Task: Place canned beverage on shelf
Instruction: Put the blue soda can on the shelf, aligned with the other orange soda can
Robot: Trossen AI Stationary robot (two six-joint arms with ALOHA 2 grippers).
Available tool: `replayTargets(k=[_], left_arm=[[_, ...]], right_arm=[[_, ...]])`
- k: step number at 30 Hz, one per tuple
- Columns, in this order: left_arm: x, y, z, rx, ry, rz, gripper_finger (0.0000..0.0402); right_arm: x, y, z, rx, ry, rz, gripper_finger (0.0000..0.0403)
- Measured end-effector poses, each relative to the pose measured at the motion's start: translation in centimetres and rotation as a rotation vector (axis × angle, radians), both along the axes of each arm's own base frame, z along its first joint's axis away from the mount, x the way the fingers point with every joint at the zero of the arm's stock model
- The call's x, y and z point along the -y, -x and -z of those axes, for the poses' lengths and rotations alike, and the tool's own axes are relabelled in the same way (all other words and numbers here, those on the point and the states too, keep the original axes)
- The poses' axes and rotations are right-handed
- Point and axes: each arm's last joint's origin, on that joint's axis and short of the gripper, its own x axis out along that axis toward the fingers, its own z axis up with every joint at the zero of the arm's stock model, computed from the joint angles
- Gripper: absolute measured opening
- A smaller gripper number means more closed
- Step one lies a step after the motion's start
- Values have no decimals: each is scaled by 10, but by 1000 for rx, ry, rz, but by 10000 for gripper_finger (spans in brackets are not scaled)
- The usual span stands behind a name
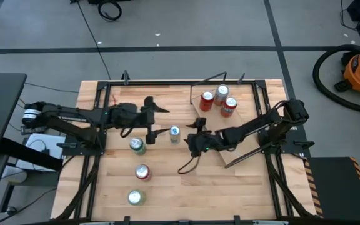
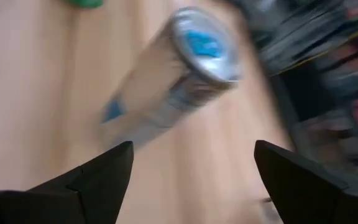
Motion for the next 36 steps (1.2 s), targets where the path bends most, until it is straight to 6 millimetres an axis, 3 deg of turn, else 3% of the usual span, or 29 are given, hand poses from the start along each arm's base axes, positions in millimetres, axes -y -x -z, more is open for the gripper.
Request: replayTargets(k=[3, 7, 15, 21, 27, 36], left_arm=[[-1, 6, 2, 139, -78, 11, 355], [-7, 16, 6, 241, -151, -11, 355], [-19, 32, 8, 238, -111, -73, 355], [-19, 36, 9, 199, -143, -66, 355], [-30, 37, 11, 191, -108, 14, 355], [-49, 47, 34, 249, -7, 69, 355]], right_arm=[[8, -8, -14, -79, -142, -6, 343], [16, -13, -38, -185, -154, 21, 346], [33, -26, -92, -203, -286, -54, 370], [45, -31, -117, -175, -323, -110, 390], [49, -34, -131, -140, -347, -136, 392], [41, -72, -105, -258, -363, -133, 392]])
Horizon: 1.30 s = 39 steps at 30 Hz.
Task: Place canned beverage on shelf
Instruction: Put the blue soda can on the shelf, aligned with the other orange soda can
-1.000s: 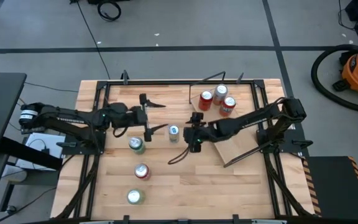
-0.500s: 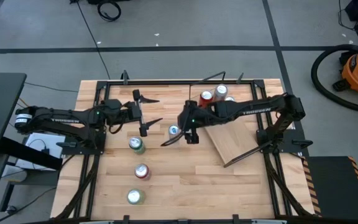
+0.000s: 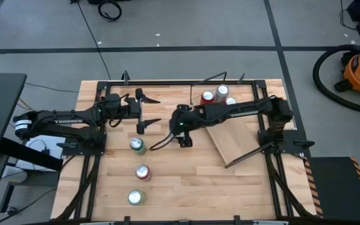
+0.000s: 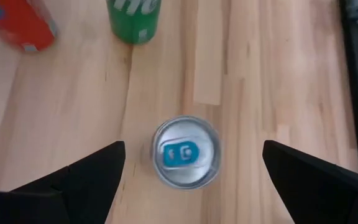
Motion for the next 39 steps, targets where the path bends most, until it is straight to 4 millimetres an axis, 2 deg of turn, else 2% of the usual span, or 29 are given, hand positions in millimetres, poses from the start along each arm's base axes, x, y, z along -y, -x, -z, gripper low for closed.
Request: replayTargets(k=[4, 10, 21, 26, 32, 39], left_arm=[[-4, 4, 8, -40, 82, -23, 355], [-2, 11, 8, -70, 151, -30, 355], [-1, 17, 19, -191, 256, -49, 355], [-2, 17, 21, -218, 258, -95, 355], [-4, 19, 24, -242, 251, -187, 355], [-4, 19, 24, -241, 259, -197, 355]], right_arm=[[-4, -18, -2, -67, -5, -1, 392], [-6, -39, 1, -130, 5, -47, 392], [16, -55, 51, -320, -21, -103, 385], [21, -59, 65, -343, -38, -146, 355], [22, -61, 61, -304, -32, -150, 303], [22, -59, 59, -315, -41, -143, 251]])
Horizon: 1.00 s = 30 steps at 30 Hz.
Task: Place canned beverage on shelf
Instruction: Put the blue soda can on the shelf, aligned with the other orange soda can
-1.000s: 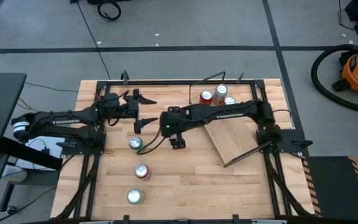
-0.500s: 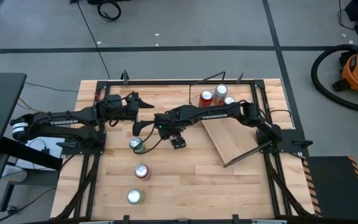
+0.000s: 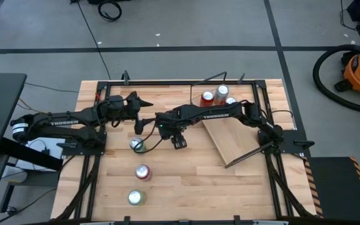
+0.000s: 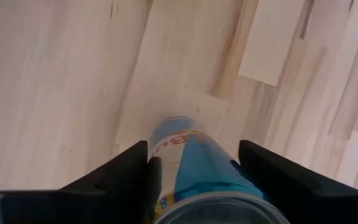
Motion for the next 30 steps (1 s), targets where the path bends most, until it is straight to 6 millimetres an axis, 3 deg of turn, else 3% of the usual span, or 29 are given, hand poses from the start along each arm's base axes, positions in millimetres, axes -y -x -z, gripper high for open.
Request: replayTargets(k=[14, 24, 30], left_arm=[[0, 0, 0, 1, 0, 0, 355], [0, 0, 1, -2, 15, -4, 355], [0, 1, 2, -12, 40, -10, 355]], right_arm=[[1, 22, -27, -64, -12, 21, 249], [9, 64, -77, -126, -14, 46, 249], [24, 88, -91, -119, 14, 136, 249]])
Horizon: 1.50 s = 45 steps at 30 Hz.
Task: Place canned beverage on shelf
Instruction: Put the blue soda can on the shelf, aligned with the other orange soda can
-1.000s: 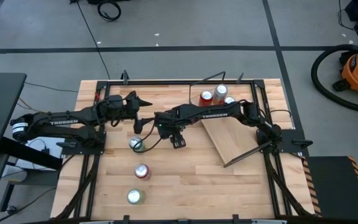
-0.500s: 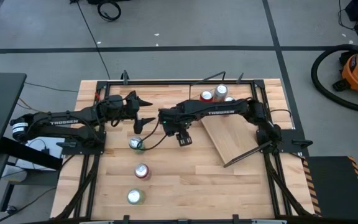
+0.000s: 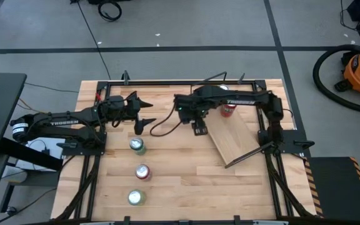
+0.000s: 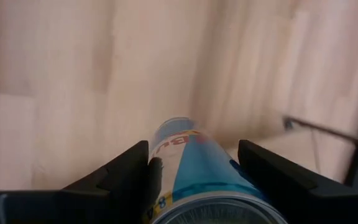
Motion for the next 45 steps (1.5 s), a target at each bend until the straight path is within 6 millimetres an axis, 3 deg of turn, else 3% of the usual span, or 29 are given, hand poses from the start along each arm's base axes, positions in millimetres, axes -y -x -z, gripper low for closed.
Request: replayTargets(k=[6, 19, 31, 45], left_arm=[[0, 0, 1, -1, 25, -8, 355], [0, 0, 1, 4, 52, -10, 355], [0, 0, 1, 2, 52, -9, 355], [0, 0, 1, -2, 52, -9, 355]], right_arm=[[9, 25, 3, 21, 24, 52, 249], [29, 72, 38, 36, 50, 136, 249], [50, 80, 45, 17, 52, 172, 283], [50, 83, 45, -14, 65, 191, 294]])
